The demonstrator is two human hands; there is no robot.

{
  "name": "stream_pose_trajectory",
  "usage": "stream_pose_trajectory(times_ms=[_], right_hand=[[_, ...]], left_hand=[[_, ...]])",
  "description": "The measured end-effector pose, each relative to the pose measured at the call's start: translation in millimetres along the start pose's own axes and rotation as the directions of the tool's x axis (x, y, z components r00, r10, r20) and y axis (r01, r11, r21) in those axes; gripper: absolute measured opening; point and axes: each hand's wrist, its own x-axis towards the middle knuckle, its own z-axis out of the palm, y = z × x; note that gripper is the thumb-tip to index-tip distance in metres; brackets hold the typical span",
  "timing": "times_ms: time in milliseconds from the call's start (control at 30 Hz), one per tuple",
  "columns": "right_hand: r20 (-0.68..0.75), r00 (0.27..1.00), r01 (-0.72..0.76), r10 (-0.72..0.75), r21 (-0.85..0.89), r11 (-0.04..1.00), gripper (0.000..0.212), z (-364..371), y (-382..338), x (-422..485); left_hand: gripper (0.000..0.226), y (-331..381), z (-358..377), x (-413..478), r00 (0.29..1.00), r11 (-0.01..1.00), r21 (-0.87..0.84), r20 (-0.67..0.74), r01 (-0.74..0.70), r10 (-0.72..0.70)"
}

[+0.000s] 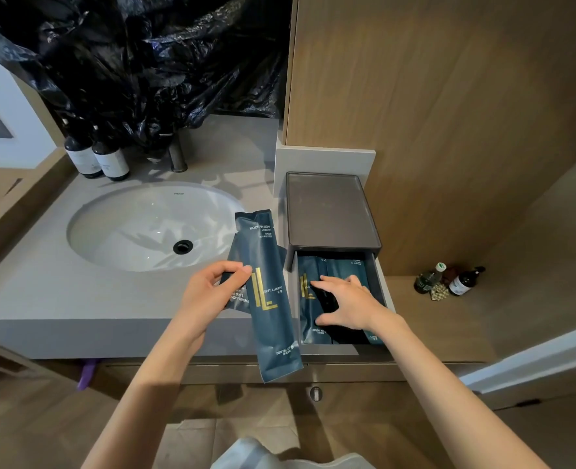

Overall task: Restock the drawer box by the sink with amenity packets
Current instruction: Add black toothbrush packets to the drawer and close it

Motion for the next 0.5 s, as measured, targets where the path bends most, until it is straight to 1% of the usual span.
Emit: stream_pose_trajectory(times_ms=[33,67,133,167,267,400,500], right_hand=[[-0.042,0.999,0.015,-0.010,0.115,0.993,0.065,-6,-6,-5],[-0.086,0.996,0.039,-0.017,0.262,0.964,0.051,-11,-12,-10],[-0.159,0.987,0.090,-0.009,0.515,0.853,0.031,-19,-28,-22],[-0.183,0.983,0.109,0.001,0.591,0.799,0.025,-20,-35,-26],[-0.217,0.975,0.130,0.041,0.714,0.688,0.017,-17,-51,-34],[-0.204,0.971,0.106,0.121,0.830,0.547,0.015,-10,-57,-40],[-0.164,0.976,0.075,0.142,0.869,0.489,0.010,-7,-55,-45]], left_hand=[[0.012,0,2,1,1.000,1.000,-0.001,-0.001,0.002,-0.002],[0.012,0,4,3,1.000,1.000,-0.004,-0.002,0.004,-0.004],[0.011,0,7,5,1.000,1.000,-0.007,0.003,0.009,-0.009],[0.011,0,9,6,1.000,1.000,-0.005,0.007,0.012,-0.012],[0.009,3,17,6,1.000,1.000,-0.007,0.029,0.007,-0.007],[0.007,7,29,6,1.000,1.000,0.014,0.024,-0.021,0.020],[0.007,8,36,4,0.998,0.997,0.057,0.028,-0.050,0.049]])
